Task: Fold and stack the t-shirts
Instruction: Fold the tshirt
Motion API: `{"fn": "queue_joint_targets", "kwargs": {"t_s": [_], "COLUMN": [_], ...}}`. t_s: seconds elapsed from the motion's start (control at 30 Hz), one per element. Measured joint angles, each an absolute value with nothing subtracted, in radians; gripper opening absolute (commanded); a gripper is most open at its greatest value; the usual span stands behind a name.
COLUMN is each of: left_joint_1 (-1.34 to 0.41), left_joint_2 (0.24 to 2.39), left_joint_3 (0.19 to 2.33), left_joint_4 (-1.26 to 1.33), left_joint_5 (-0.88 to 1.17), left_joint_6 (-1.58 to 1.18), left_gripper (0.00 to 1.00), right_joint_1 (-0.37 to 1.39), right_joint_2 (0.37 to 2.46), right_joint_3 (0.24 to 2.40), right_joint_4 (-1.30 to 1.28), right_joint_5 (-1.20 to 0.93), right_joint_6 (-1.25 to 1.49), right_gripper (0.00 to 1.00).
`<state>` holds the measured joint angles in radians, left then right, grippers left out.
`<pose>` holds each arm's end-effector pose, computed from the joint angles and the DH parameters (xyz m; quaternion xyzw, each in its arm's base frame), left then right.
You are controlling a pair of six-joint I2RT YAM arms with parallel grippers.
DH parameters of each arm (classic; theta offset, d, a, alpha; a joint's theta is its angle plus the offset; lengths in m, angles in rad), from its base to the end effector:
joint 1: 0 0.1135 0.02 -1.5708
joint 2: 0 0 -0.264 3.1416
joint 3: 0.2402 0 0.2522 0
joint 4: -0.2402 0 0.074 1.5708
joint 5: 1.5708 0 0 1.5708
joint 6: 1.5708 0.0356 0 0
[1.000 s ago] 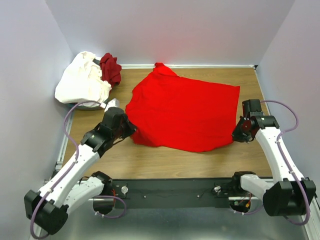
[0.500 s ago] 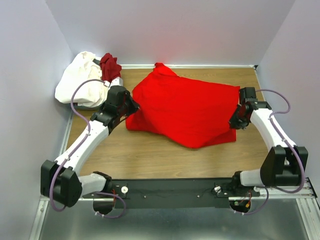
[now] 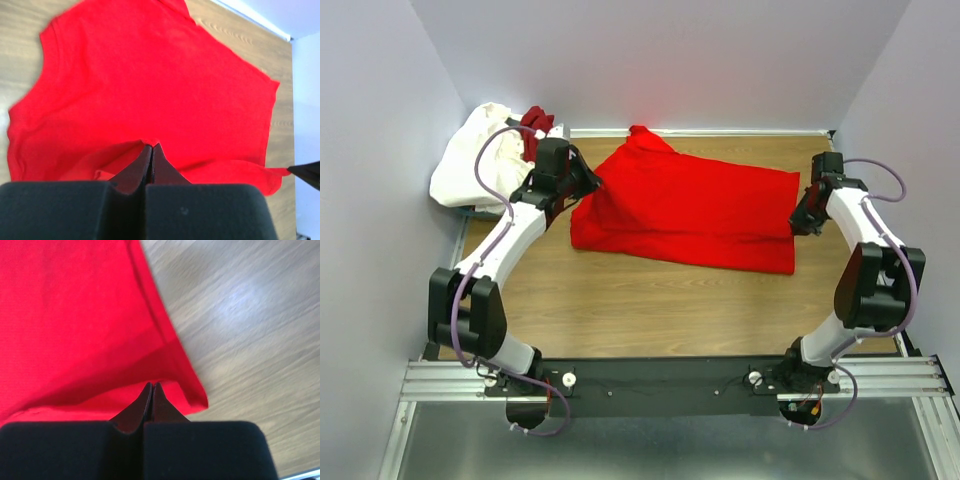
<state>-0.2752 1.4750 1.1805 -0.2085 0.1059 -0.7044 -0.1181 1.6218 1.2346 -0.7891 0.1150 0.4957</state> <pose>0.3285 -0.0967 0.3099 -0.1567 0.8456 -0.2793 0.4270 0.3222 -0.0423 0.2393 0.3065 0.9298 -0.0186 0.2027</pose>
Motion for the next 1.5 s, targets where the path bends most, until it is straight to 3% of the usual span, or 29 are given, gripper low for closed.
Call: {"fn": "queue_joint_targets", "kwargs": {"t_s": [0.67, 0.73, 0.77, 0.8, 0.83, 0.9, 0.97, 1.2, 1.5], "left_joint_1": [-0.242, -0.242, -0.242, -0.242, -0.242, -0.242, -0.242, -0.248, -0.272], "left_joint_2": [1.708, 1.728, 1.737, 1.749, 1.762, 1.786, 1.806, 1.796, 1.663], "left_joint_3": [1.334, 1.354, 1.365, 1.379, 1.397, 1.435, 1.472, 1.477, 1.124], "left_joint_4": [-0.167, -0.167, -0.169, -0.170, -0.172, -0.183, -0.189, -0.211, -0.230], "left_joint_5": [0.162, 0.163, 0.165, 0.166, 0.167, 0.168, 0.167, 0.139, 0.064], "left_joint_6": [-0.696, -0.692, -0.688, -0.684, -0.676, -0.669, -0.657, -0.609, -0.598], "left_gripper": [0.00, 0.09, 0.15, 0.57, 0.72, 0.92, 0.96, 0.97, 0.95], "right_joint_1": [-0.160, -0.160, -0.160, -0.162, -0.163, -0.166, -0.168, -0.168, -0.168], "right_joint_2": [1.785, 1.792, 1.794, 1.797, 1.798, 1.799, 1.799, 1.723, 1.648], "right_joint_3": [1.310, 1.315, 1.320, 1.328, 1.335, 1.351, 1.362, 1.306, 1.065], "right_joint_4": [-0.774, -0.774, -0.774, -0.774, -0.774, -0.772, -0.767, -0.750, -0.719], "right_joint_5": [0.124, 0.126, 0.126, 0.126, 0.126, 0.126, 0.126, 0.123, 0.045], "right_joint_6": [0.443, 0.443, 0.443, 0.444, 0.436, 0.435, 0.429, 0.429, 0.460], "right_gripper": [0.00, 0.03, 0.19, 0.31, 0.61, 0.73, 0.78, 0.80, 0.80]}}
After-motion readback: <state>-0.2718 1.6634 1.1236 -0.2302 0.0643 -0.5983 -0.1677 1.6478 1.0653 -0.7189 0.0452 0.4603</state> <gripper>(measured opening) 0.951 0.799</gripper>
